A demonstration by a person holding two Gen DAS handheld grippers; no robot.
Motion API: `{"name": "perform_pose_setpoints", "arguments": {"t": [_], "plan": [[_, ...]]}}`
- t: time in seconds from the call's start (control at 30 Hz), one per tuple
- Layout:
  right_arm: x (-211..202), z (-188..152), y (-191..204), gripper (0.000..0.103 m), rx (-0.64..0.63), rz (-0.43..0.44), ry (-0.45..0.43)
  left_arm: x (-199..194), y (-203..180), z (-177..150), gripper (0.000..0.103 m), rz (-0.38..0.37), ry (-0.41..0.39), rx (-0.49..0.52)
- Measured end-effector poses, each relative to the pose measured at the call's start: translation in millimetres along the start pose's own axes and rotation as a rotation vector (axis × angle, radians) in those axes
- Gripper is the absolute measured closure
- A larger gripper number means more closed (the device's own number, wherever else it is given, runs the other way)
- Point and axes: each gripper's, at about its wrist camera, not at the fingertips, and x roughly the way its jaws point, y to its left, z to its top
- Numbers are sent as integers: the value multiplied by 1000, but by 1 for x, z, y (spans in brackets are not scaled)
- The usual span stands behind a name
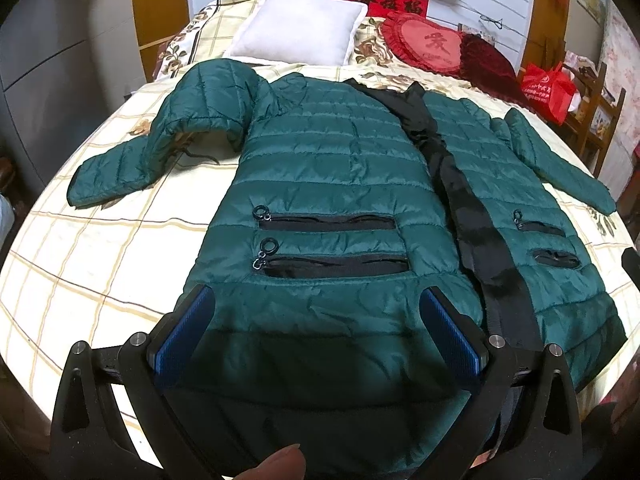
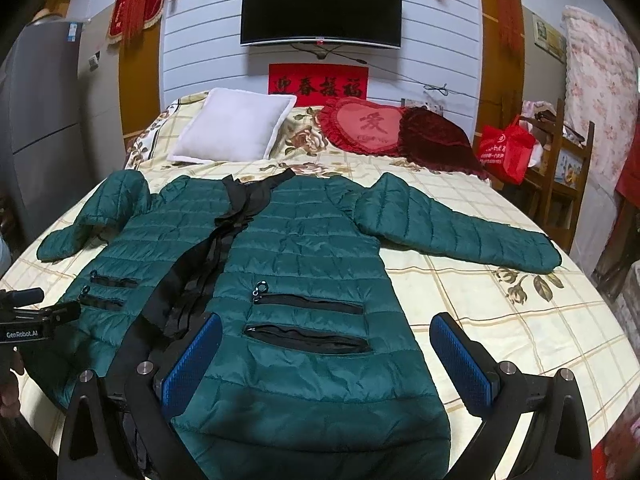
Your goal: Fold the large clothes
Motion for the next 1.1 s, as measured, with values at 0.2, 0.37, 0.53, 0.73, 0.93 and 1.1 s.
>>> {"name": "perform_pose_setpoints", "arguments": {"t": [0.2, 0.37, 0.53, 0.73, 0.93, 1.1], "plan": [[0, 1, -1, 0, 9, 0, 33, 2, -1, -1, 0, -5, 10, 1], [0, 1, 0, 0, -1, -6, 23, 0, 3, -1, 0, -15, 3, -8], [-1, -1, 0, 0, -11, -13, 17, -1, 5, -1, 0, -73, -16, -22], [-7, 0, 1, 0, -12, -5, -26, -9, 1, 1, 0, -103, -92, -5], [-9, -1, -6, 0, 26, 70, -3, -6, 5, 5, 0, -69, -80, -2], [-6, -3, -11, 0, 66, 97, 9, -2, 7, 1, 0, -60, -53, -6]]}}
